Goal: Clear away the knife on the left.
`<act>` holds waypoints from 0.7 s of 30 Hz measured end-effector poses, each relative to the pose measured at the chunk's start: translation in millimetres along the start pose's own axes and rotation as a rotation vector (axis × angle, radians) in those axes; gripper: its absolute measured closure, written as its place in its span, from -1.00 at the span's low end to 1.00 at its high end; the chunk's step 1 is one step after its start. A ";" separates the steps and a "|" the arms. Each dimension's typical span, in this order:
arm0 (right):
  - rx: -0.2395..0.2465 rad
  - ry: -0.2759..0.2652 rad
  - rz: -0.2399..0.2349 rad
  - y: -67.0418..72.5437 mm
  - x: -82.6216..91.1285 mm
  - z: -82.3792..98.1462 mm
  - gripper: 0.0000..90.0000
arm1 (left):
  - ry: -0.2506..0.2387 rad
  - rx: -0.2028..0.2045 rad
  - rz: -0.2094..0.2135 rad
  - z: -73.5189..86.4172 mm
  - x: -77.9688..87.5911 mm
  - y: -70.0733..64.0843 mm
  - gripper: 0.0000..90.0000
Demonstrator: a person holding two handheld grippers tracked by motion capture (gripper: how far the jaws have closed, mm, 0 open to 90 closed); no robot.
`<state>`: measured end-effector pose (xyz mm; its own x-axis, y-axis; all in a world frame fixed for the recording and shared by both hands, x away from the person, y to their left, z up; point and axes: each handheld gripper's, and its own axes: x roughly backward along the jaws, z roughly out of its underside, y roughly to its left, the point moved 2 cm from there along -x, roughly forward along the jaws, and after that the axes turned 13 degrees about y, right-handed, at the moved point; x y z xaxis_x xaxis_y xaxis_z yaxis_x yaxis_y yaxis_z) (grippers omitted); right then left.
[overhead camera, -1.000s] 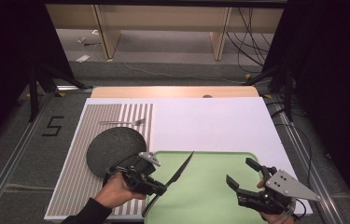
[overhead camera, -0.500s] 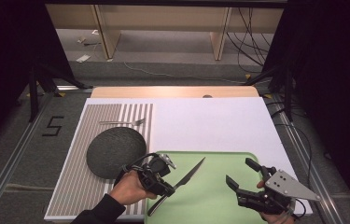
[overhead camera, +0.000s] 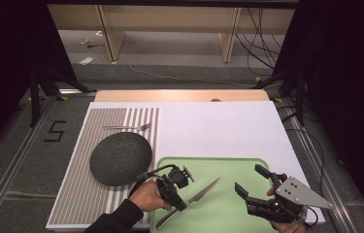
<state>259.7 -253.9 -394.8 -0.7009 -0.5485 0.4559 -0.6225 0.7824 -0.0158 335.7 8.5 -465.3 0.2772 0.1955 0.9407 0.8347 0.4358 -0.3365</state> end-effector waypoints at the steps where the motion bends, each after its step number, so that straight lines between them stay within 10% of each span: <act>1: 0.000 0.000 0.000 0.0 0.0 0.0 -0.58 | 0.009 0.005 0.000 -0.9 -1.3 1.0 0.77; 11: 0.005 0.001 0.002 0.4 0.6 -0.1 -0.57 | 0.026 0.043 0.015 -0.5 -10.4 10.5 0.76; 21: 0.006 0.002 0.002 0.3 0.6 0.0 -0.57 | -0.011 -0.003 0.038 1.9 -2.3 5.1 0.55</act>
<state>259.1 -254.0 -394.5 -0.7015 -0.5464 0.4575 -0.6233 0.7816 -0.0222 338.4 12.0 -469.3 0.3030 0.2215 0.9269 0.8250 0.4258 -0.3715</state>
